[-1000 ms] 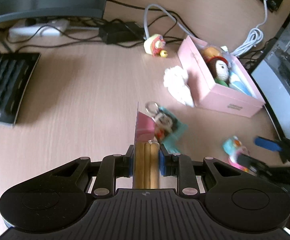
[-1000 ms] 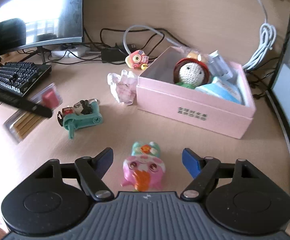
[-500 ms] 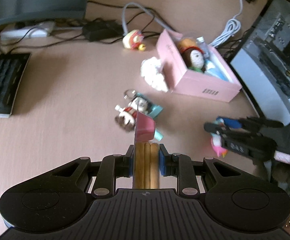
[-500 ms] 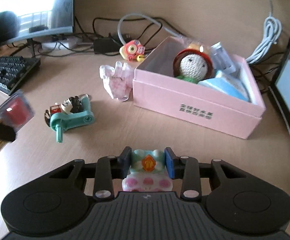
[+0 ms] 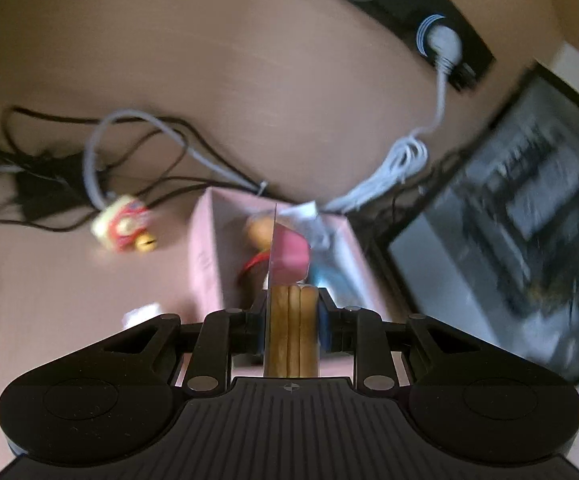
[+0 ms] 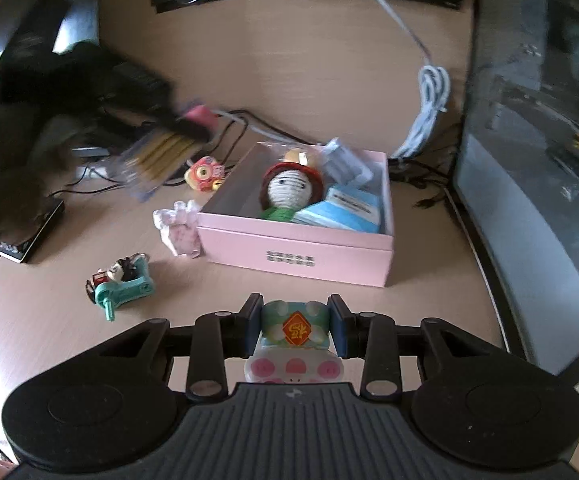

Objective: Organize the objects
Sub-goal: 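Lower the pencil set into the pink box and open the left tool while the right tool carries the figure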

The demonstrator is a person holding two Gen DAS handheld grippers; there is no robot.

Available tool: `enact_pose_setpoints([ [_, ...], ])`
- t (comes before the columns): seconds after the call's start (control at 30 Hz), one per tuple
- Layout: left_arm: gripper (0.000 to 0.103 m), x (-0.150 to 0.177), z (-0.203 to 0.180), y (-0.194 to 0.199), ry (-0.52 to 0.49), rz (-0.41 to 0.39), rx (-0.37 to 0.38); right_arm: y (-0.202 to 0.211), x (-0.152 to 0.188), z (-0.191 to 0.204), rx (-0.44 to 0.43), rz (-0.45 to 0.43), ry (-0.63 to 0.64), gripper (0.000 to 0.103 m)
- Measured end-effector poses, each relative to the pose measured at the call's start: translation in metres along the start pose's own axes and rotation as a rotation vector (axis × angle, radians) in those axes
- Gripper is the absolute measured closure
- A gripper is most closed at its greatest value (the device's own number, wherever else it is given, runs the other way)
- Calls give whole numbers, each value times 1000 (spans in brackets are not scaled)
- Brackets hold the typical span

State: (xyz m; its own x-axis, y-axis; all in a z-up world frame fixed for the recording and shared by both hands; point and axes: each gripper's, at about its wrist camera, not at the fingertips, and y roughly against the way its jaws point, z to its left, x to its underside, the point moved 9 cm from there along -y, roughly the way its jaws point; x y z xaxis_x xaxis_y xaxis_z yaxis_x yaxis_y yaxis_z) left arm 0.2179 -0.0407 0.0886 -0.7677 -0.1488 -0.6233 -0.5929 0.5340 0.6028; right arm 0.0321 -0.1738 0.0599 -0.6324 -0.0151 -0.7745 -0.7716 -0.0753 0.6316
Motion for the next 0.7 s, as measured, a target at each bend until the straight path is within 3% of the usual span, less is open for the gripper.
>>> enact_pose_setpoints([
  [0.13,76,-4,2,-47,72,1,-21,4,8,-13,13,1,-32,69],
  [0.33,75,0,6,-75,21,3,-56,1,16,-26,31,14,-28,69],
  [0.53,75,-19,19,-45,72,-142,-44,-3,14,-30,24,13,-23,69],
  [0.7,76,-10,22,-17,61,-138,-49,-8,2,-31,7,-1,-18,69],
])
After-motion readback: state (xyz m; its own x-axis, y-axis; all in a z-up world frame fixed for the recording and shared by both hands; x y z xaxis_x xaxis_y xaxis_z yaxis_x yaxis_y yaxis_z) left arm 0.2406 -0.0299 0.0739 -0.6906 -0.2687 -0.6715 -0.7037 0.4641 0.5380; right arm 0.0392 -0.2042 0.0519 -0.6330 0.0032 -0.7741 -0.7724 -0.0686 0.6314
